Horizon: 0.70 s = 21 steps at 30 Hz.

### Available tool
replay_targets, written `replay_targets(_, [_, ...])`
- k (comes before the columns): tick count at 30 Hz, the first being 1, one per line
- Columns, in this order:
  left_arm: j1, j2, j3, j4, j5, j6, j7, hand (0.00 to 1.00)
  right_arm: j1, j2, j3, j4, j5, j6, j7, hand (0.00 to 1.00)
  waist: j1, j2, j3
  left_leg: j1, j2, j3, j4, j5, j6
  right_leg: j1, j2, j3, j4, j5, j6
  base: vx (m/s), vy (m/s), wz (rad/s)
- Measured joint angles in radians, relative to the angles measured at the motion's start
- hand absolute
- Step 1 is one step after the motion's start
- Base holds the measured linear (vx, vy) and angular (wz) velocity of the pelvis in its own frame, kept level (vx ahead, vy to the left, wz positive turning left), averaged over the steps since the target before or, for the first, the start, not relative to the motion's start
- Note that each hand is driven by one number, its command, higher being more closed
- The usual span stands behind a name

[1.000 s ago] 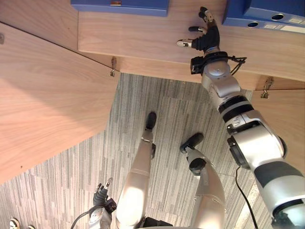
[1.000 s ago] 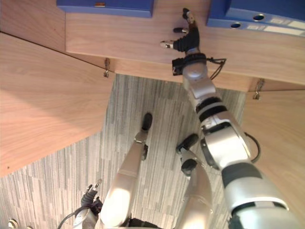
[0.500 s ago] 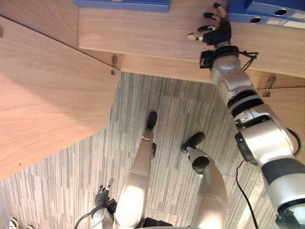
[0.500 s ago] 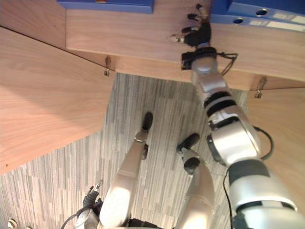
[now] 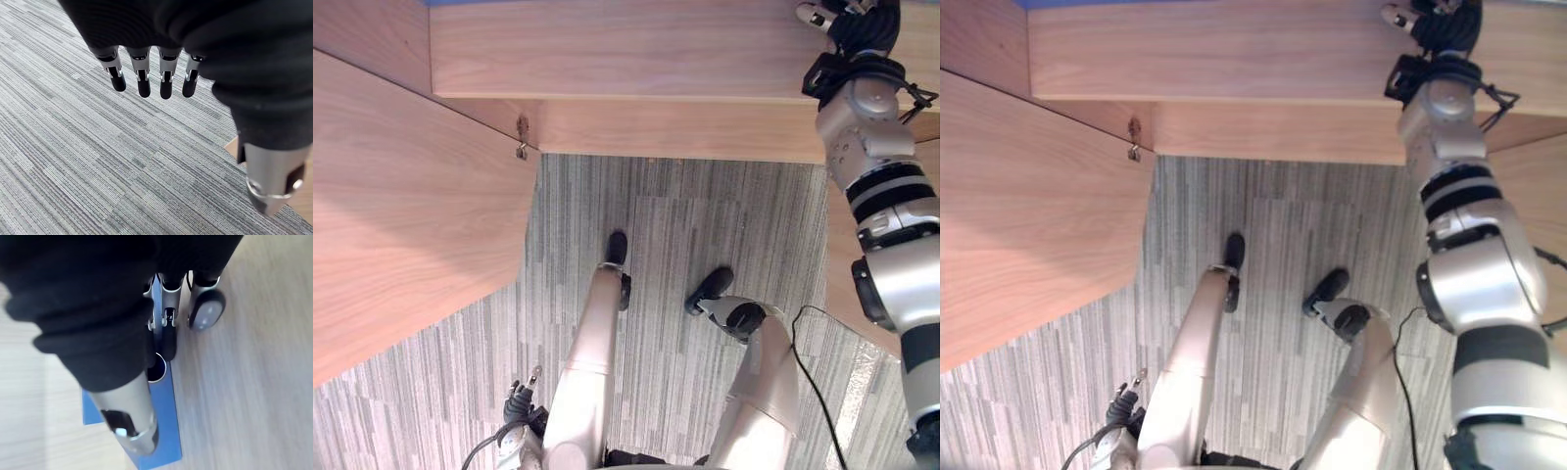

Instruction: Walk over to the cabinet, pick up the folder, carry it to the office cabinet, place the folder inside the office cabinet, then close the office cabinet door

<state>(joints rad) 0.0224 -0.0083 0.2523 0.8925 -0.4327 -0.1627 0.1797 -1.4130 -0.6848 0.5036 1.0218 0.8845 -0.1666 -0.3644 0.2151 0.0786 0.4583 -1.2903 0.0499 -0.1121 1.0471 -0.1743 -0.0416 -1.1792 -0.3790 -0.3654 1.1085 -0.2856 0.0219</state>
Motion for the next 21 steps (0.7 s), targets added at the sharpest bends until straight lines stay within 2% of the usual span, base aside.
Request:
replay_targets(3, [0.000,0.005,0.000,0.002,-0.004,0.004,0.000,0.00,-0.016,-0.020,-0.002,0.017,0.043,-0.014,0.009,0.00,0.000,0.001,0.000,-0.050,-0.009,-0.004,0.059,-0.003,-0.001,-0.052,-0.009,0.021,0.061,-0.007,0.009,-0.10,0.018,0.01])
replay_targets(7, [0.000,0.006,0.001,0.001,-0.004,0.007,0.000,0.00,-0.006,-0.019,-0.024,0.036,0.043,-0.014,0.011,0.00,-0.002,0.001,0.000,-0.062,-0.011,-0.001,0.077,-0.003,-0.001,-0.070,-0.007,0.039,0.086,-0.007,0.010,-0.08,-0.034,0.04])
replay_targets(12, [-0.001,0.011,0.000,0.002,-0.004,0.008,0.000,0.00,0.015,-0.016,-0.132,0.029,0.010,-0.003,0.046,0.00,-0.005,0.001,0.001,-0.067,-0.011,0.007,0.032,0.000,-0.005,-0.081,-0.002,0.040,0.060,-0.010,0.015,-0.04,-0.068,0.12])
replay_targets(16, [-0.002,0.014,0.000,0.001,-0.004,0.007,-0.004,0.00,0.020,-0.015,-0.131,-0.005,-0.219,0.053,0.071,0.00,-0.010,0.000,0.004,-0.063,-0.010,0.007,0.007,0.001,-0.008,-0.080,0.010,0.039,0.034,-0.011,0.019,-0.02,-0.053,-0.01])
replay_targets(18, [0.000,0.007,-0.001,0.002,-0.004,0.009,-0.008,0.00,0.033,-0.009,-0.129,-0.037,-0.331,0.073,0.078,0.00,0.005,0.004,0.010,-0.057,-0.006,-0.009,0.027,-0.010,-0.007,-0.073,0.023,0.037,0.032,-0.008,0.023,-0.01,-0.023,-0.31])
replay_targets(19, [0.002,0.002,-0.007,-0.002,-0.003,0.005,-0.011,0.00,0.044,-0.004,-0.131,-0.062,-0.377,0.083,0.077,0.00,0.005,0.009,0.017,-0.053,-0.004,-0.006,0.029,-0.007,-0.011,-0.075,0.021,0.054,0.117,-0.019,0.040,0.07,-0.136,0.27])
replay_targets(20, [0.001,0.011,-0.009,-0.019,0.002,-0.004,-0.011,0.00,0.084,-0.001,-0.171,-0.106,-0.498,0.098,0.054,0.00,-0.020,0.006,0.021,-0.053,-0.010,0.016,0.034,-0.005,-0.013,-0.026,0.029,0.119,0.163,-0.102,0.030,0.09,-0.164,0.52])
replay_targets(21, [0.002,0.017,-0.009,-0.031,0.005,-0.006,-0.011,0.00,0.095,0.000,-0.190,-0.123,-0.544,0.103,0.044,0.00,-0.034,0.012,0.024,-0.061,-0.012,0.010,0.071,-0.011,-0.013,-0.023,0.030,0.117,0.160,-0.110,0.030,0.18,-0.117,0.44])
